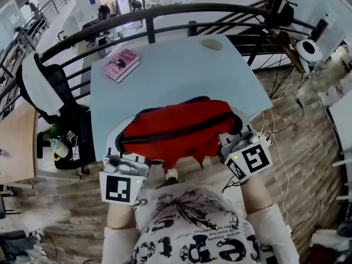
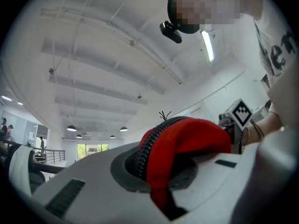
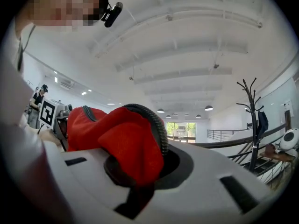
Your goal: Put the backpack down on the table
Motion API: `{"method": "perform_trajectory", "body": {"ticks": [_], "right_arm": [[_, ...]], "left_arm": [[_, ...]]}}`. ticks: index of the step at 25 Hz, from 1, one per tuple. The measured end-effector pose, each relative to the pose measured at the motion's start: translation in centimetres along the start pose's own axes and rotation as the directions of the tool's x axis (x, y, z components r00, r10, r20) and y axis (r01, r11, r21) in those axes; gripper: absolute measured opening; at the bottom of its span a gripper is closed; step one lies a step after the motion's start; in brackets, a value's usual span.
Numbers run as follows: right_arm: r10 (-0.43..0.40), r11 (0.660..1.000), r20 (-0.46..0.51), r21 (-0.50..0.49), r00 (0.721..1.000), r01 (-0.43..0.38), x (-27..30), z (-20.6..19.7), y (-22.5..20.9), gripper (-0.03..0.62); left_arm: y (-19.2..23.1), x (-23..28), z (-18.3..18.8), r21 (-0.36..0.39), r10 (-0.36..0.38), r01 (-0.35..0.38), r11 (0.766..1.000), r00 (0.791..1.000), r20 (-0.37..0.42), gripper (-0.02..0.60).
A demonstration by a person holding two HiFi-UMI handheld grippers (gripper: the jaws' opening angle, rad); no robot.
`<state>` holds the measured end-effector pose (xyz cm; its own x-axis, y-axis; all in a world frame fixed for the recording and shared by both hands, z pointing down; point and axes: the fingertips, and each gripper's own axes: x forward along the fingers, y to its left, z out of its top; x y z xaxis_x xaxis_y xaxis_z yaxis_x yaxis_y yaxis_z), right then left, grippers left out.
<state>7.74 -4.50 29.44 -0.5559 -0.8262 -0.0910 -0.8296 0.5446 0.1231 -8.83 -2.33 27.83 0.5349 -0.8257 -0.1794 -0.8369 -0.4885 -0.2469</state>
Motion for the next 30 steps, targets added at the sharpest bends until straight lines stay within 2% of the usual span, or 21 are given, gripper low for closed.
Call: {"method": "perform_trajectory", "body": {"ticks": [6, 11, 13, 19, 25, 30], "right_arm": [[-0.030, 0.999, -0.002, 0.010, 1.000, 0.030, 9.7, 1.4, -3.4, 0.025], [-0.023, 0.999, -0.035, 0.042, 0.999, 0.024, 16.8, 0.0, -7.2, 0.025], [-0.008, 0.999, -0.046, 0.050, 0.999, 0.010, 19.5, -0.6, -8.3, 0.025], [0.041, 0.997, -0.042, 0.063, 0.998, -0.038, 24.3, -2.2, -12.5, 0.025], [0.113, 0.992, -0.068, 0.063, 0.991, -0.108, 30.7, -4.8, -17.2, 0.025], [0.142, 0.990, -0.065, 0.026, 0.988, -0.140, 36.2, -6.3, -21.7, 0.026]], "left_arm": [[7.7, 7.0, -0.7, -0.003, -0.011, 0.011, 1.000, 1.000, 0.002, 0.020], [12.3, 13.2, -2.8, -0.015, 0.008, -0.008, 1.000, 1.000, -0.023, 0.020], [14.3, 15.6, -2.6, -0.025, 0.035, -0.035, 0.999, 0.999, 0.014, 0.020], [16.2, 21.2, -4.1, -0.005, 0.081, -0.081, 0.997, 0.996, 0.022, 0.020], [18.9, 27.2, -7.9, -0.016, 0.152, -0.153, 0.988, 0.988, -0.023, 0.020], [21.4, 32.9, -10.5, -0.003, 0.207, -0.208, 0.978, 0.977, -0.040, 0.020]]}}
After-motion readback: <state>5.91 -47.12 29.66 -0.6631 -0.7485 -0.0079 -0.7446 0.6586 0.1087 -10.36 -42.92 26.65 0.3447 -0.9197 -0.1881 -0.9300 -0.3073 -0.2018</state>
